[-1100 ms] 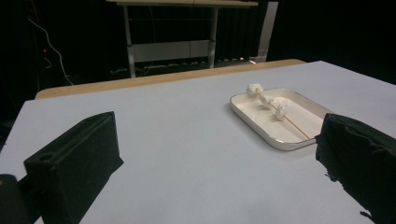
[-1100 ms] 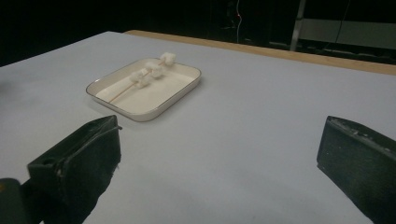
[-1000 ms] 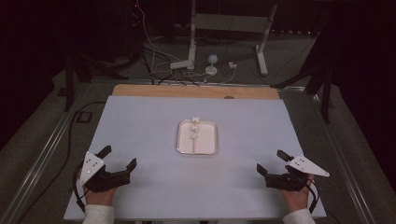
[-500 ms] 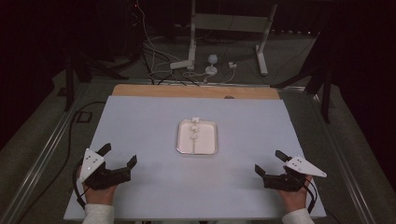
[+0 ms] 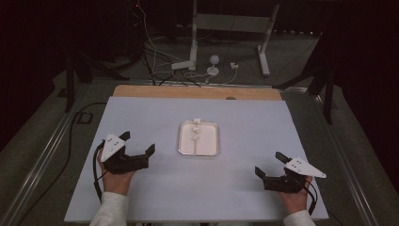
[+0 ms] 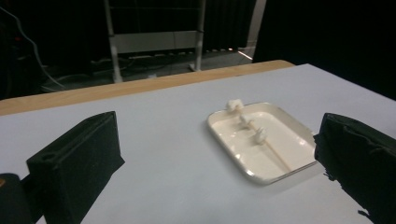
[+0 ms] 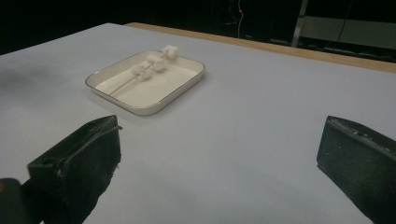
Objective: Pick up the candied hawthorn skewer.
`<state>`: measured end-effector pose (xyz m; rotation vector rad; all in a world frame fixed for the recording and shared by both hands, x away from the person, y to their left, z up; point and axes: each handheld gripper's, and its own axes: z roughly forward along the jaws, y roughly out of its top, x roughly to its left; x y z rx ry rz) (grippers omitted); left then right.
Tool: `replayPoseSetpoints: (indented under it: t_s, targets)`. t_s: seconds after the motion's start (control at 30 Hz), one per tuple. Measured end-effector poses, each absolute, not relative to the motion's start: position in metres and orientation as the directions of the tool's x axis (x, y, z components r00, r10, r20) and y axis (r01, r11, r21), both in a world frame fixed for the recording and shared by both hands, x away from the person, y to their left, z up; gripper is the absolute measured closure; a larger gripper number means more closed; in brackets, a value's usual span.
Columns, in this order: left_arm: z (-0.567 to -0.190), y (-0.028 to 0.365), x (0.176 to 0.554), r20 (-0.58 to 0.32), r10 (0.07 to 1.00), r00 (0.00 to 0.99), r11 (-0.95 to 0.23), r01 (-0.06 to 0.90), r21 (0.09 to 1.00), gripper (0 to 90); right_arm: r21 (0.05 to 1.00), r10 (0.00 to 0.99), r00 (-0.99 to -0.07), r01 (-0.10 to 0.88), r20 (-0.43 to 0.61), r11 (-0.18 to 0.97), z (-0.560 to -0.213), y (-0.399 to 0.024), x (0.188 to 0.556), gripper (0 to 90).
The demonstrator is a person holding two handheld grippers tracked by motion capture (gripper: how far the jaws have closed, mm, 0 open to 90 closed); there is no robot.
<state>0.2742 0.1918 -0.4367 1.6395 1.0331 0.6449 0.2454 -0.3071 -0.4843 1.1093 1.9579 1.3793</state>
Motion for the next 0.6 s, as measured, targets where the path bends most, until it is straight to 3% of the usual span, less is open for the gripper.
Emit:
replayPoseSetpoints:
  t_s: [0.6]
  targets:
    - [-0.459,0.132,0.32,-0.133,0.824,0.55,-0.123,0.404,0.907,1.7,0.926,0.833,-0.548,0.346,0.071,0.15,-0.486,-0.309,0.247,0.0]
